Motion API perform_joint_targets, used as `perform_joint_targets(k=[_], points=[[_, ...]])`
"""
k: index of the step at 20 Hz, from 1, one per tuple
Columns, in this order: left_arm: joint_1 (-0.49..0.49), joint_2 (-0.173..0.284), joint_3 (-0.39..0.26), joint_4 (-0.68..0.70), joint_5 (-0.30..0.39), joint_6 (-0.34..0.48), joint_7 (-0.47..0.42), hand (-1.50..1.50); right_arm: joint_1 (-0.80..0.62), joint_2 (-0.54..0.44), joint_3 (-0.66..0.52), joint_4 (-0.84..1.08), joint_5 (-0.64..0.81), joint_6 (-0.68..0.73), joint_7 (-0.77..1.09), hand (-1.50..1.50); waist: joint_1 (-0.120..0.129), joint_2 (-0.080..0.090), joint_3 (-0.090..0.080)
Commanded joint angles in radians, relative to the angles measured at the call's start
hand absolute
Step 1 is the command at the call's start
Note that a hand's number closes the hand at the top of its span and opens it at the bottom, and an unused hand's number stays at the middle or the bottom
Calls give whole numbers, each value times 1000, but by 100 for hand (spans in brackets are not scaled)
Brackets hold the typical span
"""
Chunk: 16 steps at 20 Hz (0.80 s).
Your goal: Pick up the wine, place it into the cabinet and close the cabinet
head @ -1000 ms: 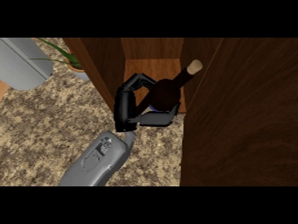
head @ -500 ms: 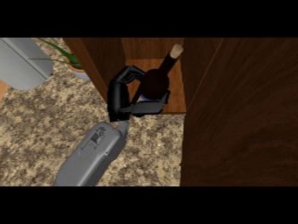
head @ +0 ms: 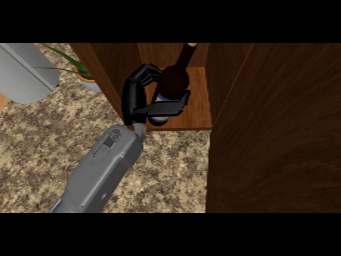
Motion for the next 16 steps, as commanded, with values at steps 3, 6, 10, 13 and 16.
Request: perform_joint_targets(k=[3, 6, 10, 13, 16], points=[[-120, 16, 80, 151, -4, -33, 10, 150, -15, -33, -75, -94, -144, 3, 50, -150, -1, 1, 0], [-150, -5, 83, 217, 25, -12, -60, 150, 109, 33, 26, -136, -31, 26, -28, -150, -9, 2, 0], [-170, -5, 111, 328, 19, -39, -187, 150, 33, 0, -16, -125, -88, -2, 41, -150, -15, 5, 0], [-226, -5, 152, 397, 10, -1, -242, 150, 53, 9, -11, -105, -72, 15, -3, -150, -18, 6, 0], [-342, -5, 163, 482, 38, 28, -232, 150, -11, 22, 49, -82, -35, -18, 39, -150, -31, 10, -1]])
